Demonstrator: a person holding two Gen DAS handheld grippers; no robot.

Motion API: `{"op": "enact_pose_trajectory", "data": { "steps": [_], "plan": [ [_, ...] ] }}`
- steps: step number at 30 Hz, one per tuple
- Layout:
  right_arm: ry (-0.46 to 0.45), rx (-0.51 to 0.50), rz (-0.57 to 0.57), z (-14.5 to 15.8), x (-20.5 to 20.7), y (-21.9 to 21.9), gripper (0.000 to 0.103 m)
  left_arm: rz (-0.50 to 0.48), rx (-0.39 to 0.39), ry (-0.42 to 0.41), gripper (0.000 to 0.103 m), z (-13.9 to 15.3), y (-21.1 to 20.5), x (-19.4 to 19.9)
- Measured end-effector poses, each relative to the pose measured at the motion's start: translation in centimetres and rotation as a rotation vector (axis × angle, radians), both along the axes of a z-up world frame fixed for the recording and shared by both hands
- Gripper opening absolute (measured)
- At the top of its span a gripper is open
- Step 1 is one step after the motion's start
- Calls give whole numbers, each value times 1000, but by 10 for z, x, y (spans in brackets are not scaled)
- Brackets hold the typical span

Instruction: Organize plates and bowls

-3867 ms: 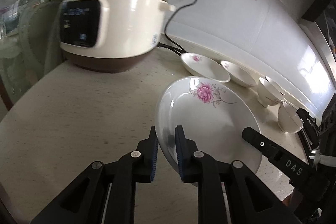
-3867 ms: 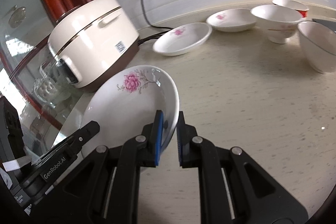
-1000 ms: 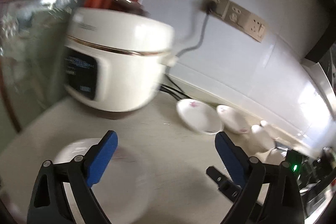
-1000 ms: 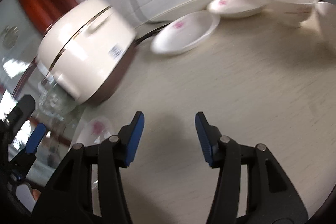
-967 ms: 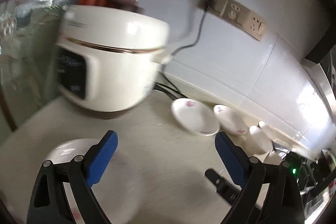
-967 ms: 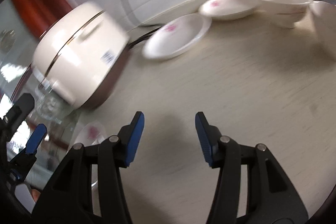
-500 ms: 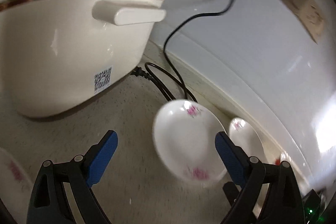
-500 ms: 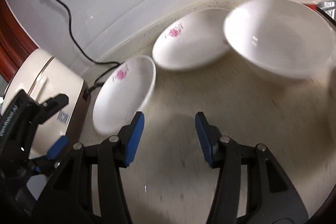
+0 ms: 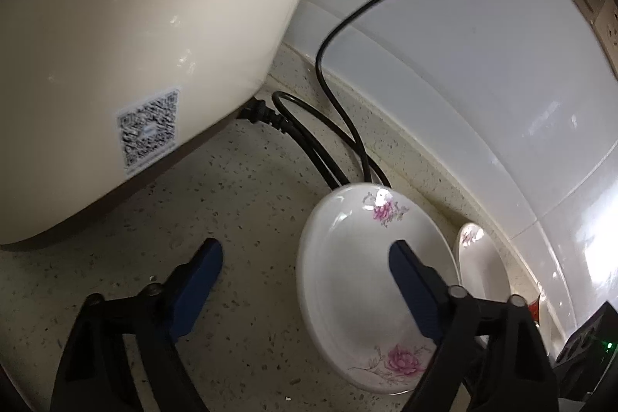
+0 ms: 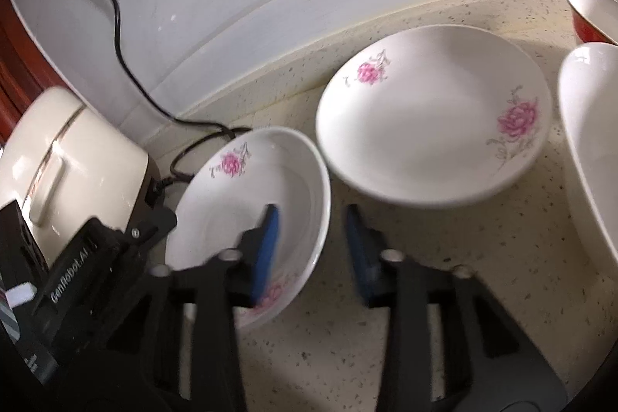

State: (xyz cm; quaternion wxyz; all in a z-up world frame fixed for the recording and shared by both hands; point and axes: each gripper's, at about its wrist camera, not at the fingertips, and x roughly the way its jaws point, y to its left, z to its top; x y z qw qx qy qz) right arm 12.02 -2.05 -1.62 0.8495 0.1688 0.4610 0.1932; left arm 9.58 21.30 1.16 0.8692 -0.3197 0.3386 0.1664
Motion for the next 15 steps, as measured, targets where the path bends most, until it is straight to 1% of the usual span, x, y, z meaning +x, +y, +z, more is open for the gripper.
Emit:
{"op": "enact_pose_trajectory", "data": {
  "steps": [1, 3, 4, 6, 9, 12, 14, 15],
  "plan": [
    [-3, -5, 3, 1, -2, 0, 16, -11, 15, 5, 74, -1, -1, 2],
    [-2, -2, 3, 1, -4, -2, 16, -9, 49, 15, 68, -1, -3, 2],
    [-1, 1, 3, 1, -5, -3, 16, -7, 52, 21, 65, -2, -3, 5],
    [0, 6, 5, 1, -6, -5, 15, -8, 55, 26, 62, -2, -3, 5],
    [-5, -1, 7, 2, -8, -5, 15, -16, 97, 53, 55, -2, -7, 8],
    [-16, -17, 9, 3, -9, -5, 15, -33, 116, 69, 50, -2, -10, 10],
    [-20, -23, 13, 3, -9, -4, 15, -44, 128, 80, 44, -2, -12, 12],
    [-23, -26, 16, 3, -11, -3, 15, -55, 135, 86, 37, -2, -14, 12]
  ]
}}
